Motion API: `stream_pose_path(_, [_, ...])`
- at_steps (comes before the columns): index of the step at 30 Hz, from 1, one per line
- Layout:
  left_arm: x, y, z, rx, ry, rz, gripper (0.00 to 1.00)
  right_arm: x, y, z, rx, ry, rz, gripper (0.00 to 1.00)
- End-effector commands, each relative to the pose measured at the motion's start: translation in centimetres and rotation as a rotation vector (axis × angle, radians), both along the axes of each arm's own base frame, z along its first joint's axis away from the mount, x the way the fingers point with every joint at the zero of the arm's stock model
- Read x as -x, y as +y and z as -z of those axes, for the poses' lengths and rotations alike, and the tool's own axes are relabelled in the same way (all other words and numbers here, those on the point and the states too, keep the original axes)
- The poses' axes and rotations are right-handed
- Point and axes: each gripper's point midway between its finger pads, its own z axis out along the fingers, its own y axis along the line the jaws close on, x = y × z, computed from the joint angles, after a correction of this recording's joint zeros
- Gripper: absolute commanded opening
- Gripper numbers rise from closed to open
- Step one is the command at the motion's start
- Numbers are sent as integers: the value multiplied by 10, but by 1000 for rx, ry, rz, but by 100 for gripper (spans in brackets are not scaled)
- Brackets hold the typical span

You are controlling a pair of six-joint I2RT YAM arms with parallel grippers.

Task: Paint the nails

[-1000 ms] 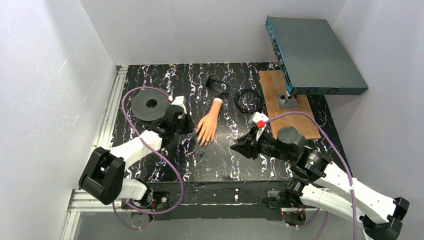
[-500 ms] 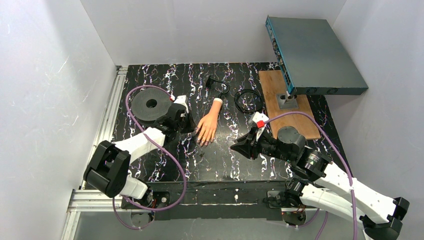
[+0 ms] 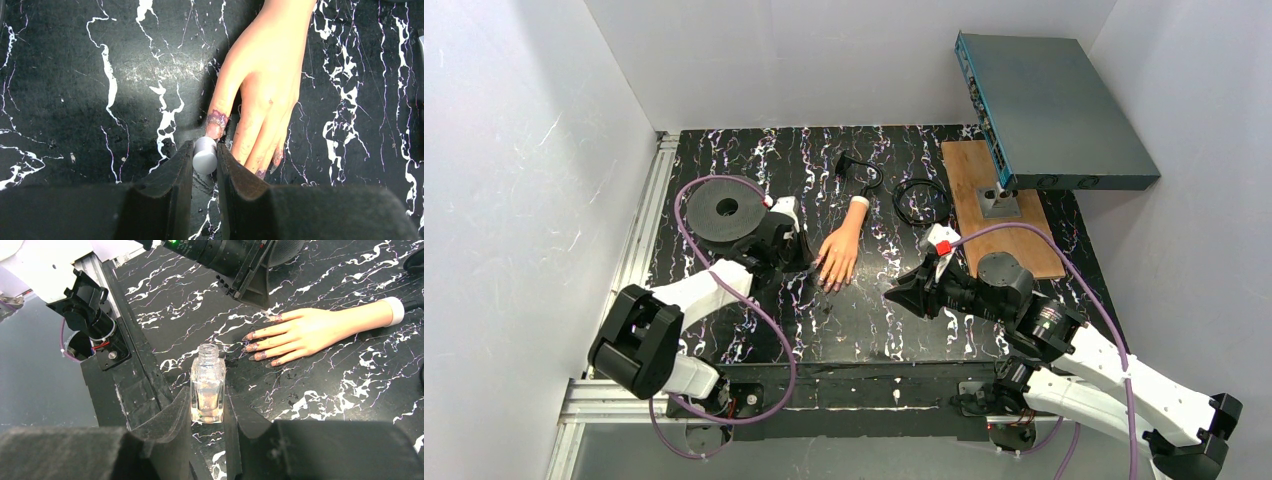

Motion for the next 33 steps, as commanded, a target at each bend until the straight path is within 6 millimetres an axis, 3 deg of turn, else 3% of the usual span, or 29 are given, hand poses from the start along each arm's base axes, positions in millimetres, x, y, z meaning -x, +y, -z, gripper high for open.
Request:
stream_pose_path(1, [4, 7, -7, -8, -24, -1, 0, 1, 3, -29, -60, -51, -15, 1])
stream_pose_path(15, [12, 10, -18, 2, -39, 10, 0, 1, 4, -26, -59, -47, -17, 1])
stream_pose_path(22, [4, 3, -29, 23, -57, 11, 0, -1, 5, -24, -57, -43, -14, 1])
stream_pose_path(33, [-14, -7, -29, 20, -51, 15, 0, -1, 6, -21, -50, -41, -12, 1])
